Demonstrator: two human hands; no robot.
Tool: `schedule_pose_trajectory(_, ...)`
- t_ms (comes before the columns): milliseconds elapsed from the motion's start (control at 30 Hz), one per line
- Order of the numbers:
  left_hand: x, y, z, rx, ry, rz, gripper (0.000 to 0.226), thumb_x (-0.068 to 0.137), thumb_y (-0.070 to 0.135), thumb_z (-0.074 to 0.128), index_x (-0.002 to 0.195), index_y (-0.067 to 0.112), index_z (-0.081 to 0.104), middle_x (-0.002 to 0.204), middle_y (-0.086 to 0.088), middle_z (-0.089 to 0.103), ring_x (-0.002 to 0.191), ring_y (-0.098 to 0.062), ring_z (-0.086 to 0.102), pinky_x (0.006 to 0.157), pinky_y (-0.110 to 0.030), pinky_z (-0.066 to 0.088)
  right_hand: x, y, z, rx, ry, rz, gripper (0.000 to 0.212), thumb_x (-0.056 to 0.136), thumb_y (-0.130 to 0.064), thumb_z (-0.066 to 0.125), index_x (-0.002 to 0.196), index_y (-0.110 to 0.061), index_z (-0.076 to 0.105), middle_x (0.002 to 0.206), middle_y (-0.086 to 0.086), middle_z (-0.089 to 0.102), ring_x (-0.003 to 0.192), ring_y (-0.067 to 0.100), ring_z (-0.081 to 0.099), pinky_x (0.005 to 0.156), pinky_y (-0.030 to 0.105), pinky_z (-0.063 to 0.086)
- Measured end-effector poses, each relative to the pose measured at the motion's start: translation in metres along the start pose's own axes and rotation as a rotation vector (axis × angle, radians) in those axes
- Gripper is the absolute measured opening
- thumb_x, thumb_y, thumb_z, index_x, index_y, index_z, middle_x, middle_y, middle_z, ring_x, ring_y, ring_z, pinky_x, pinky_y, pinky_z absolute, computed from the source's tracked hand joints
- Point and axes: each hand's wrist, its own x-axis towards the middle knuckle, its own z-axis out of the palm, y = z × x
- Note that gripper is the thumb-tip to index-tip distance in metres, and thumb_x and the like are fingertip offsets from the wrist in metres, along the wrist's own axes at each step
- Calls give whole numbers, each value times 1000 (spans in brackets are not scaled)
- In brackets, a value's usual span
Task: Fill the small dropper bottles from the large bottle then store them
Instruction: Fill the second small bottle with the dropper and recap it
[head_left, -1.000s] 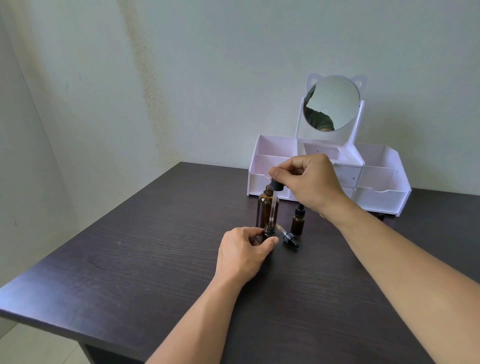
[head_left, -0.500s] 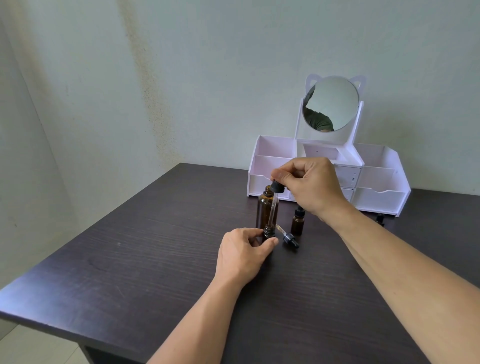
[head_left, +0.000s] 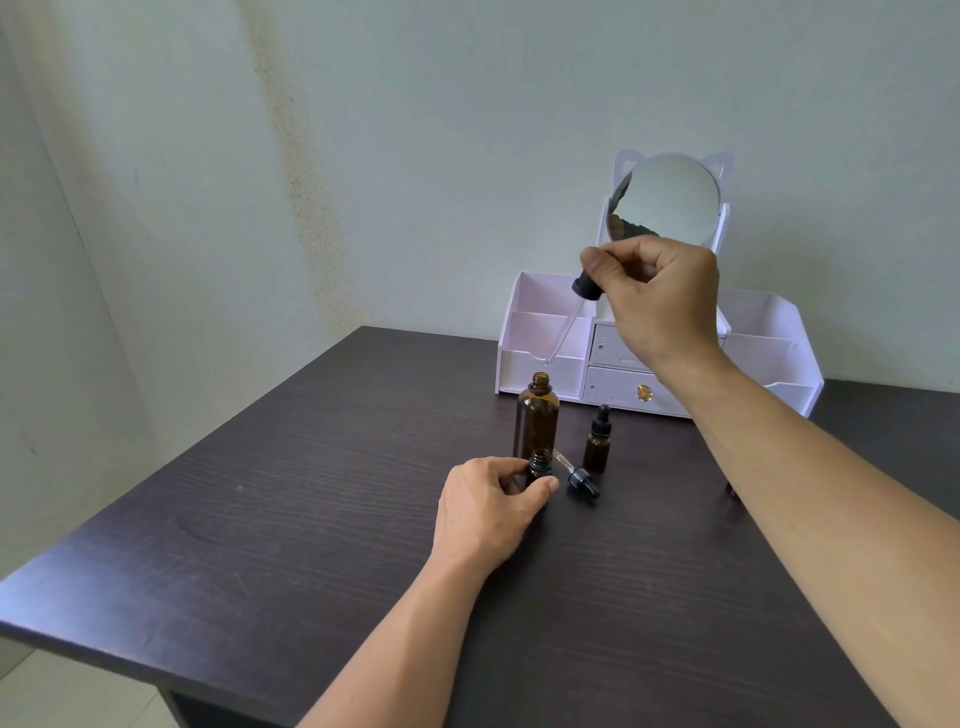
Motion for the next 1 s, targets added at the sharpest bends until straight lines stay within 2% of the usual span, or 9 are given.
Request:
schedule_pose_trajectory(500, -1, 4, -3, 15, -12, -5, 34, 81, 49, 70, 108, 28, 73, 70, 8, 63, 67, -8, 60, 71, -32, 57, -17, 35, 29, -162, -240, 113, 14, 88, -19, 68, 80, -10, 75, 71, 1, 72, 59, -2, 64, 64, 11, 50)
schedule_pose_trajectory(600, -1, 4, -3, 19, -15, -7, 38, 81, 49, 70, 112, 27, 71, 73, 7, 64, 71, -10, 63, 73, -33, 58, -21, 37, 34, -168, -278, 138, 14, 88, -18, 67, 81, -8, 75, 73, 4, 72, 61, 2, 66, 67, 17, 51)
schedule_pose_trajectory(733, -1, 5, -3, 23, -13, -4, 35, 81, 50, 70, 107, 27, 73, 74, 5, 66, 71, -12, 64, 74, -36, 57, -21, 39, 35, -188, -264, 151, 14, 87, -18, 69, 80, -8, 74, 73, 4, 72, 65, 7, 67, 70, 24, 54)
schedule_pose_trajectory(833, -1, 4, -3, 25, -17, -1, 36, 81, 51, 70, 108, 27, 73, 73, 6, 65, 69, -10, 63, 72, -34, 58, -22, 38, 34, -207, -232, 132, 14, 86, -19, 70, 81, -7, 74, 73, 3, 72, 64, 6, 67, 68, 23, 53)
schedule_pose_trajectory(933, -1, 4, -3, 20, -15, -2, 35, 81, 50, 70, 108, 28, 73, 71, 6, 65, 67, -9, 61, 70, -32, 57, -22, 38, 33, -208, -226, 127, 13, 86, -19, 71, 79, -8, 74, 70, -1, 70, 57, -6, 63, 62, 13, 48)
schedule_pose_trajectory(1000, -2, 5, -4, 20, -10, 0, 33, 81, 50, 70, 106, 27, 73, 70, 6, 64, 66, -8, 60, 69, -32, 57, -21, 37, 32, -186, -230, 140, 14, 86, -19, 70, 78, -9, 74, 69, -1, 70, 55, -7, 62, 62, 11, 47)
